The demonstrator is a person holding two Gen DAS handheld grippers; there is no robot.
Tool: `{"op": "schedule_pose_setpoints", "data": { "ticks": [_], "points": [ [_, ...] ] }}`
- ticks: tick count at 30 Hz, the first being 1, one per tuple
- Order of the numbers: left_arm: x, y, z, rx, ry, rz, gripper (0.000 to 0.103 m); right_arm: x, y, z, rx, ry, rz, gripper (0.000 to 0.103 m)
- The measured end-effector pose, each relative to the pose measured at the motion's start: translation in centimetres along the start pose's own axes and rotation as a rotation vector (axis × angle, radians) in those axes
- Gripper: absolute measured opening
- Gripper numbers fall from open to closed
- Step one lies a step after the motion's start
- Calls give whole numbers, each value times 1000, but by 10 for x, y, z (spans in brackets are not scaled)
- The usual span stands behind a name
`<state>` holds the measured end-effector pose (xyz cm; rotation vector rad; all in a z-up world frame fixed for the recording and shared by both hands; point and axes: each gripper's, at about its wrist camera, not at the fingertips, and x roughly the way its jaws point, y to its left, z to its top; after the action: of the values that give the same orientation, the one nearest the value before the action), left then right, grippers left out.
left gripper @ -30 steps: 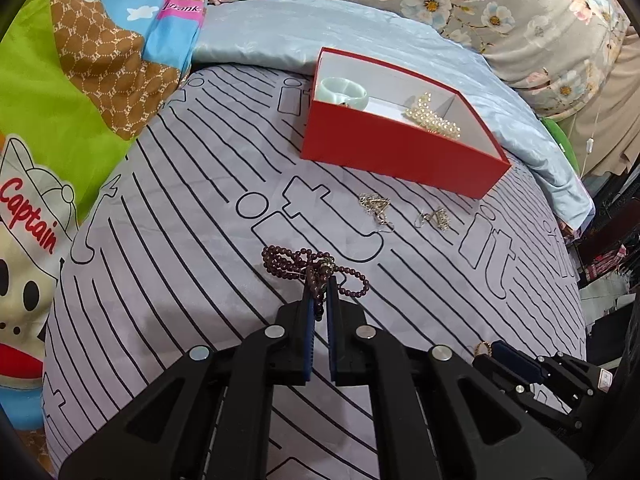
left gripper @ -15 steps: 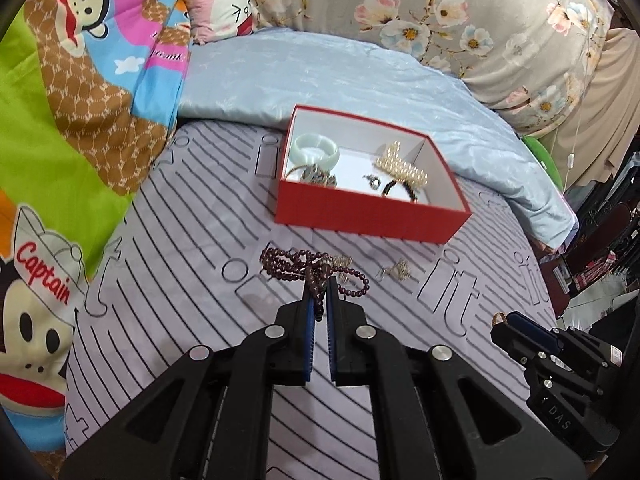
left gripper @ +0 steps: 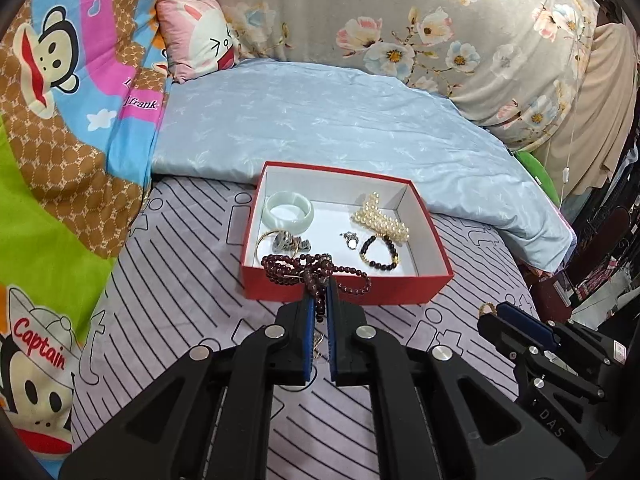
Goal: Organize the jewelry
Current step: 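Carry the garnet bracelet and gold ring into the red box and lower them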
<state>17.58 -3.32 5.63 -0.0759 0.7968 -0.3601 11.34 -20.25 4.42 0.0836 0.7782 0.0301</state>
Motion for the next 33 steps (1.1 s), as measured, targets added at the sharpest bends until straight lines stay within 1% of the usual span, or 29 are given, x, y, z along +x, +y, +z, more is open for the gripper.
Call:
{"op": "schedule_pose_setpoints", "data": {
  "ticks": [11, 19, 27, 33],
  "points": [
    [20, -4, 20, -1, -8, 3, 4, 21, -1, 36, 6, -27, 1, 18],
    [40, -2, 35, 0, -11, 10, 4, 45, -8, 62, 13, -33, 2, 18],
    [71, 1, 55, 2, -13, 19, 4, 84, -16, 77, 14, 0, -10, 18],
    [95, 0, 59, 3, 10, 28, 4, 117, -20, 80, 22, 42, -6, 18]
  ]
}}
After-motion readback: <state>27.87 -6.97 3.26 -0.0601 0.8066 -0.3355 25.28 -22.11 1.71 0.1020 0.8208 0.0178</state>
